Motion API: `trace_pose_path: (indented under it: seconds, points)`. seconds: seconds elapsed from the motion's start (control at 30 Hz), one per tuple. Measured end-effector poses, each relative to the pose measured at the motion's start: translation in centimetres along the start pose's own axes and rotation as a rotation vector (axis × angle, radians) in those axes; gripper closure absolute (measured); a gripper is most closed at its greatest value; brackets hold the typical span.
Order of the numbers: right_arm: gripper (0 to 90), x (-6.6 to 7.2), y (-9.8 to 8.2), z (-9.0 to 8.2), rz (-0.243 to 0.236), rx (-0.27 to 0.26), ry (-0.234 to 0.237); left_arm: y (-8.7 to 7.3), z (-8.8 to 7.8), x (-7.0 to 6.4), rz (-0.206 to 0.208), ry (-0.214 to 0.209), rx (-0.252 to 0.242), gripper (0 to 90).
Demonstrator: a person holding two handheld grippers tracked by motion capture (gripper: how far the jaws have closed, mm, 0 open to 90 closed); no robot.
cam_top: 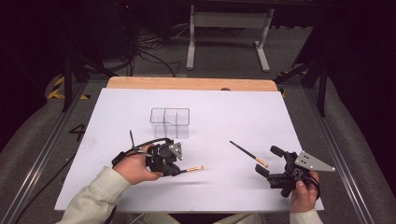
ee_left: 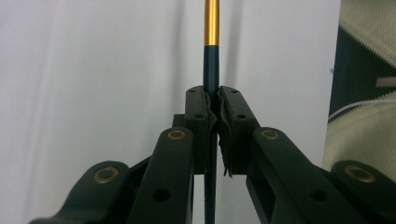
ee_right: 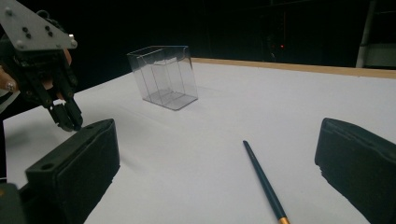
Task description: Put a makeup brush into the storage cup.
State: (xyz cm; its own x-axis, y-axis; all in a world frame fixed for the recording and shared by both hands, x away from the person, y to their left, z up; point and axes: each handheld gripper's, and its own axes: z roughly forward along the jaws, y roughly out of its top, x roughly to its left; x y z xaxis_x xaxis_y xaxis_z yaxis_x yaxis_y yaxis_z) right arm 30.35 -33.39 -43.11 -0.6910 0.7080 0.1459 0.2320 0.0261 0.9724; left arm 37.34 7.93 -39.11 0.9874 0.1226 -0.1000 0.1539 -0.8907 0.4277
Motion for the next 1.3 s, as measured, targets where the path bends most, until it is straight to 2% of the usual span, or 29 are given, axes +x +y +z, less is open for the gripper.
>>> trace_pose_path:
  seconds: [0.03, 0.07, 0.1, 0.2, 0.27, 0.33, 0.37, 0.43, 0.57, 0.6, 0.8, 0.83, 0.87, 0.93, 1.0, 1.17, 1.3]
  points:
    - [0.3, 0.0, 0.0, 0.0, 0.001, 0.000, 0.000, 0.0, -0.3, 0.2, 0.002, -0.003, -0.024, 83.0]
    - [0.3, 0.0, 0.0, 0.0, 0.000, 0.002, 0.000, -0.1, -0.5, 0.3, -0.013, -0.009, -0.043, 83.0]
    - [0.2, 0.0, 0.0, 0.0, -0.001, 0.003, -0.001, -0.1, -0.5, 0.3, -0.013, -0.009, -0.043, 83.0]
    - [0.3, 0.0, 0.0, 0.0, -0.003, 0.006, -0.002, -0.4, -1.0, 0.8, -0.046, 0.010, -0.116, 83.0]
    - [0.3, 0.0, 0.0, 0.0, -0.004, 0.006, -0.003, -0.6, -1.5, 0.9, -0.048, 0.023, -0.166, 83.0]
    - [0.3, 0.0, -0.1, 0.0, -0.004, 0.008, -0.002, -0.7, -1.8, 1.0, -0.057, 0.029, -0.200, 83.0]
    - [0.3, 0.0, -0.1, 0.0, -0.005, 0.008, -0.004, -0.7, -1.8, 1.0, -0.057, 0.029, -0.200, 82.9]
    - [0.3, 0.0, -0.1, 0.0, -0.005, 0.008, -0.003, -0.8, -2.0, 1.1, -0.072, 0.050, -0.226, 82.9]
    - [0.4, 0.1, 0.0, 0.0, -0.023, 0.012, -0.004, -1.2, -2.4, 1.5, -0.092, 0.064, -0.290, 82.9]
    - [0.5, 0.1, -0.1, 0.1, -0.022, 0.012, -0.003, -1.4, -2.8, 1.6, -0.103, 0.074, -0.332, 82.9]
    - [0.5, 0.1, -0.1, 0.1, -0.025, 0.016, -0.003, -2.1, -3.6, 1.8, -0.134, 0.114, -0.441, 82.9]
    - [0.5, 0.1, -0.1, 0.2, -0.026, 0.017, -0.003, -2.1, -3.6, 1.8, -0.134, 0.114, -0.441, 83.0]
    - [0.5, 0.2, -0.1, 0.2, -0.029, 0.020, -0.002, -2.3, -3.9, 1.9, -0.140, 0.122, -0.481, 83.0]
    - [0.4, 0.2, -0.1, 0.1, -0.030, 0.020, -0.003, -2.5, -4.1, 1.9, -0.144, 0.137, -0.519, 83.0]
    - [0.4, 0.2, -0.1, 0.2, -0.029, 0.018, -0.003, -2.7, -4.3, 2.0, -0.142, 0.143, -0.536, 82.9]
    - [0.5, 0.2, -0.2, 0.1, -0.028, 0.019, -0.003, -3.2, -4.8, 2.3, -0.151, 0.163, -0.640, 83.0]
    - [0.5, 0.3, -0.2, 0.0, -0.029, 0.019, -0.004, -3.4, -4.8, 2.4, -0.163, 0.180, -0.677, 82.9]
